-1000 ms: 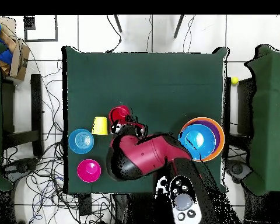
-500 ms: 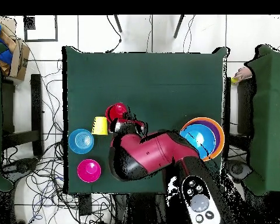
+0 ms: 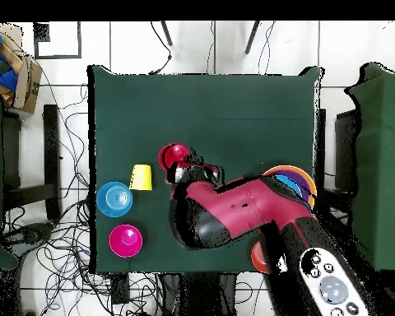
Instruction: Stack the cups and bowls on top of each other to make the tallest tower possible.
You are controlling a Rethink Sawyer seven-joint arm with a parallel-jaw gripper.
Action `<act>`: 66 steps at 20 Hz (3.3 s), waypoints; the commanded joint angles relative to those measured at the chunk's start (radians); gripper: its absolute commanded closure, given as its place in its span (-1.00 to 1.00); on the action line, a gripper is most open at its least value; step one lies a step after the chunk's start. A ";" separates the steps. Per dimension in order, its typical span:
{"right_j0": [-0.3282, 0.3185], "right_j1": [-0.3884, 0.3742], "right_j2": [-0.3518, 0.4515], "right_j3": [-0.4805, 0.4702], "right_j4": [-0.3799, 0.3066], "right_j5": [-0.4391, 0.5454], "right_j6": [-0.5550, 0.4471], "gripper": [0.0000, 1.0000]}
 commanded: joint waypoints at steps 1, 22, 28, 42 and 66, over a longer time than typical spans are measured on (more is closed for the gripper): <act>-0.129 -0.056 0.284 0.012 0.130 0.284 -0.461 1.00; -0.305 -0.011 0.314 0.048 -0.027 0.208 -0.507 1.00; -0.332 0.039 0.289 0.059 -0.107 0.152 -0.482 1.00; -0.406 0.157 0.305 0.014 -0.220 0.185 -0.546 1.00; -0.607 -0.030 0.641 0.096 0.104 0.396 -0.607 1.00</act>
